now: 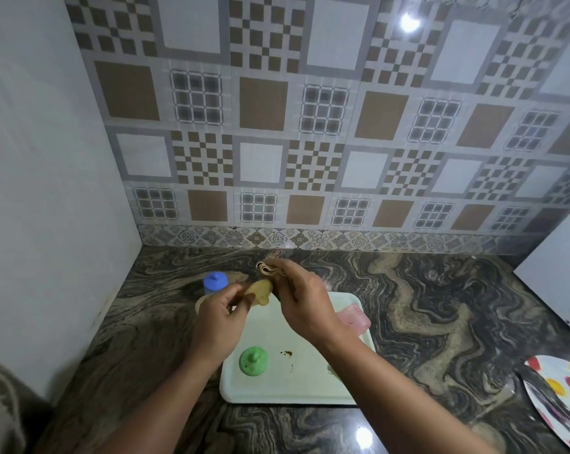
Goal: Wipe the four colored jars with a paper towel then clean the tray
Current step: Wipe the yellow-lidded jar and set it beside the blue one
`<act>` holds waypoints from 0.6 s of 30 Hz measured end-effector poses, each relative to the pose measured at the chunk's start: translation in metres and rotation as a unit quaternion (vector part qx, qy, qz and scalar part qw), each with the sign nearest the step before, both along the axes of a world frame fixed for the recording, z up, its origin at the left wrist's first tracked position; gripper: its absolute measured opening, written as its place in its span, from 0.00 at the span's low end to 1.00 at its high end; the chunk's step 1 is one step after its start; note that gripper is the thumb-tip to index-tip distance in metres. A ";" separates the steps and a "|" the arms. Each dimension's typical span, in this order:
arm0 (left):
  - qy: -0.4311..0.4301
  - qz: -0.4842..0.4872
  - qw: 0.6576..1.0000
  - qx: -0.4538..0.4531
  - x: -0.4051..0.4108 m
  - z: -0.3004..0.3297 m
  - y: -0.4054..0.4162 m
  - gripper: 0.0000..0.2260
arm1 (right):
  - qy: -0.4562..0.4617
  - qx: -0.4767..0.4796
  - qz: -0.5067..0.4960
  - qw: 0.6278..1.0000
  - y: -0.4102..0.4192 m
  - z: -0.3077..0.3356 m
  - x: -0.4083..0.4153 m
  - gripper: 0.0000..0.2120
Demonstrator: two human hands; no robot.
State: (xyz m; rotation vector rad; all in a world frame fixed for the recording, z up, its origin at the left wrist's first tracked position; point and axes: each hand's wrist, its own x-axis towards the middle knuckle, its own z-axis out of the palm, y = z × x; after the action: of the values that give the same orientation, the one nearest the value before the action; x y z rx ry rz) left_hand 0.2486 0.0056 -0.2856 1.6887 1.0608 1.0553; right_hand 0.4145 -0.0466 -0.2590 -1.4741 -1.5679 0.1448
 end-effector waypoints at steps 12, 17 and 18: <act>-0.225 0.092 0.952 -0.188 0.014 0.002 0.008 0.12 | 0.310 -0.133 0.037 0.941 0.001 -0.005 -0.011 0.14; -0.241 0.047 0.936 -0.251 0.021 0.006 0.000 0.12 | 0.197 -0.118 0.012 0.973 -0.002 -0.011 -0.012 0.08; -0.220 0.037 0.944 -0.244 0.022 0.006 -0.001 0.13 | 0.175 -0.128 0.013 0.976 -0.003 -0.011 -0.011 0.08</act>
State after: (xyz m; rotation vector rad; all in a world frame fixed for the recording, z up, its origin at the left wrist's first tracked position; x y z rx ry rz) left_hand 0.2703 0.0045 -0.2801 0.9680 0.9884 1.0456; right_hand 0.4036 -0.0496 -0.2701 -1.5251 -1.3148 0.6087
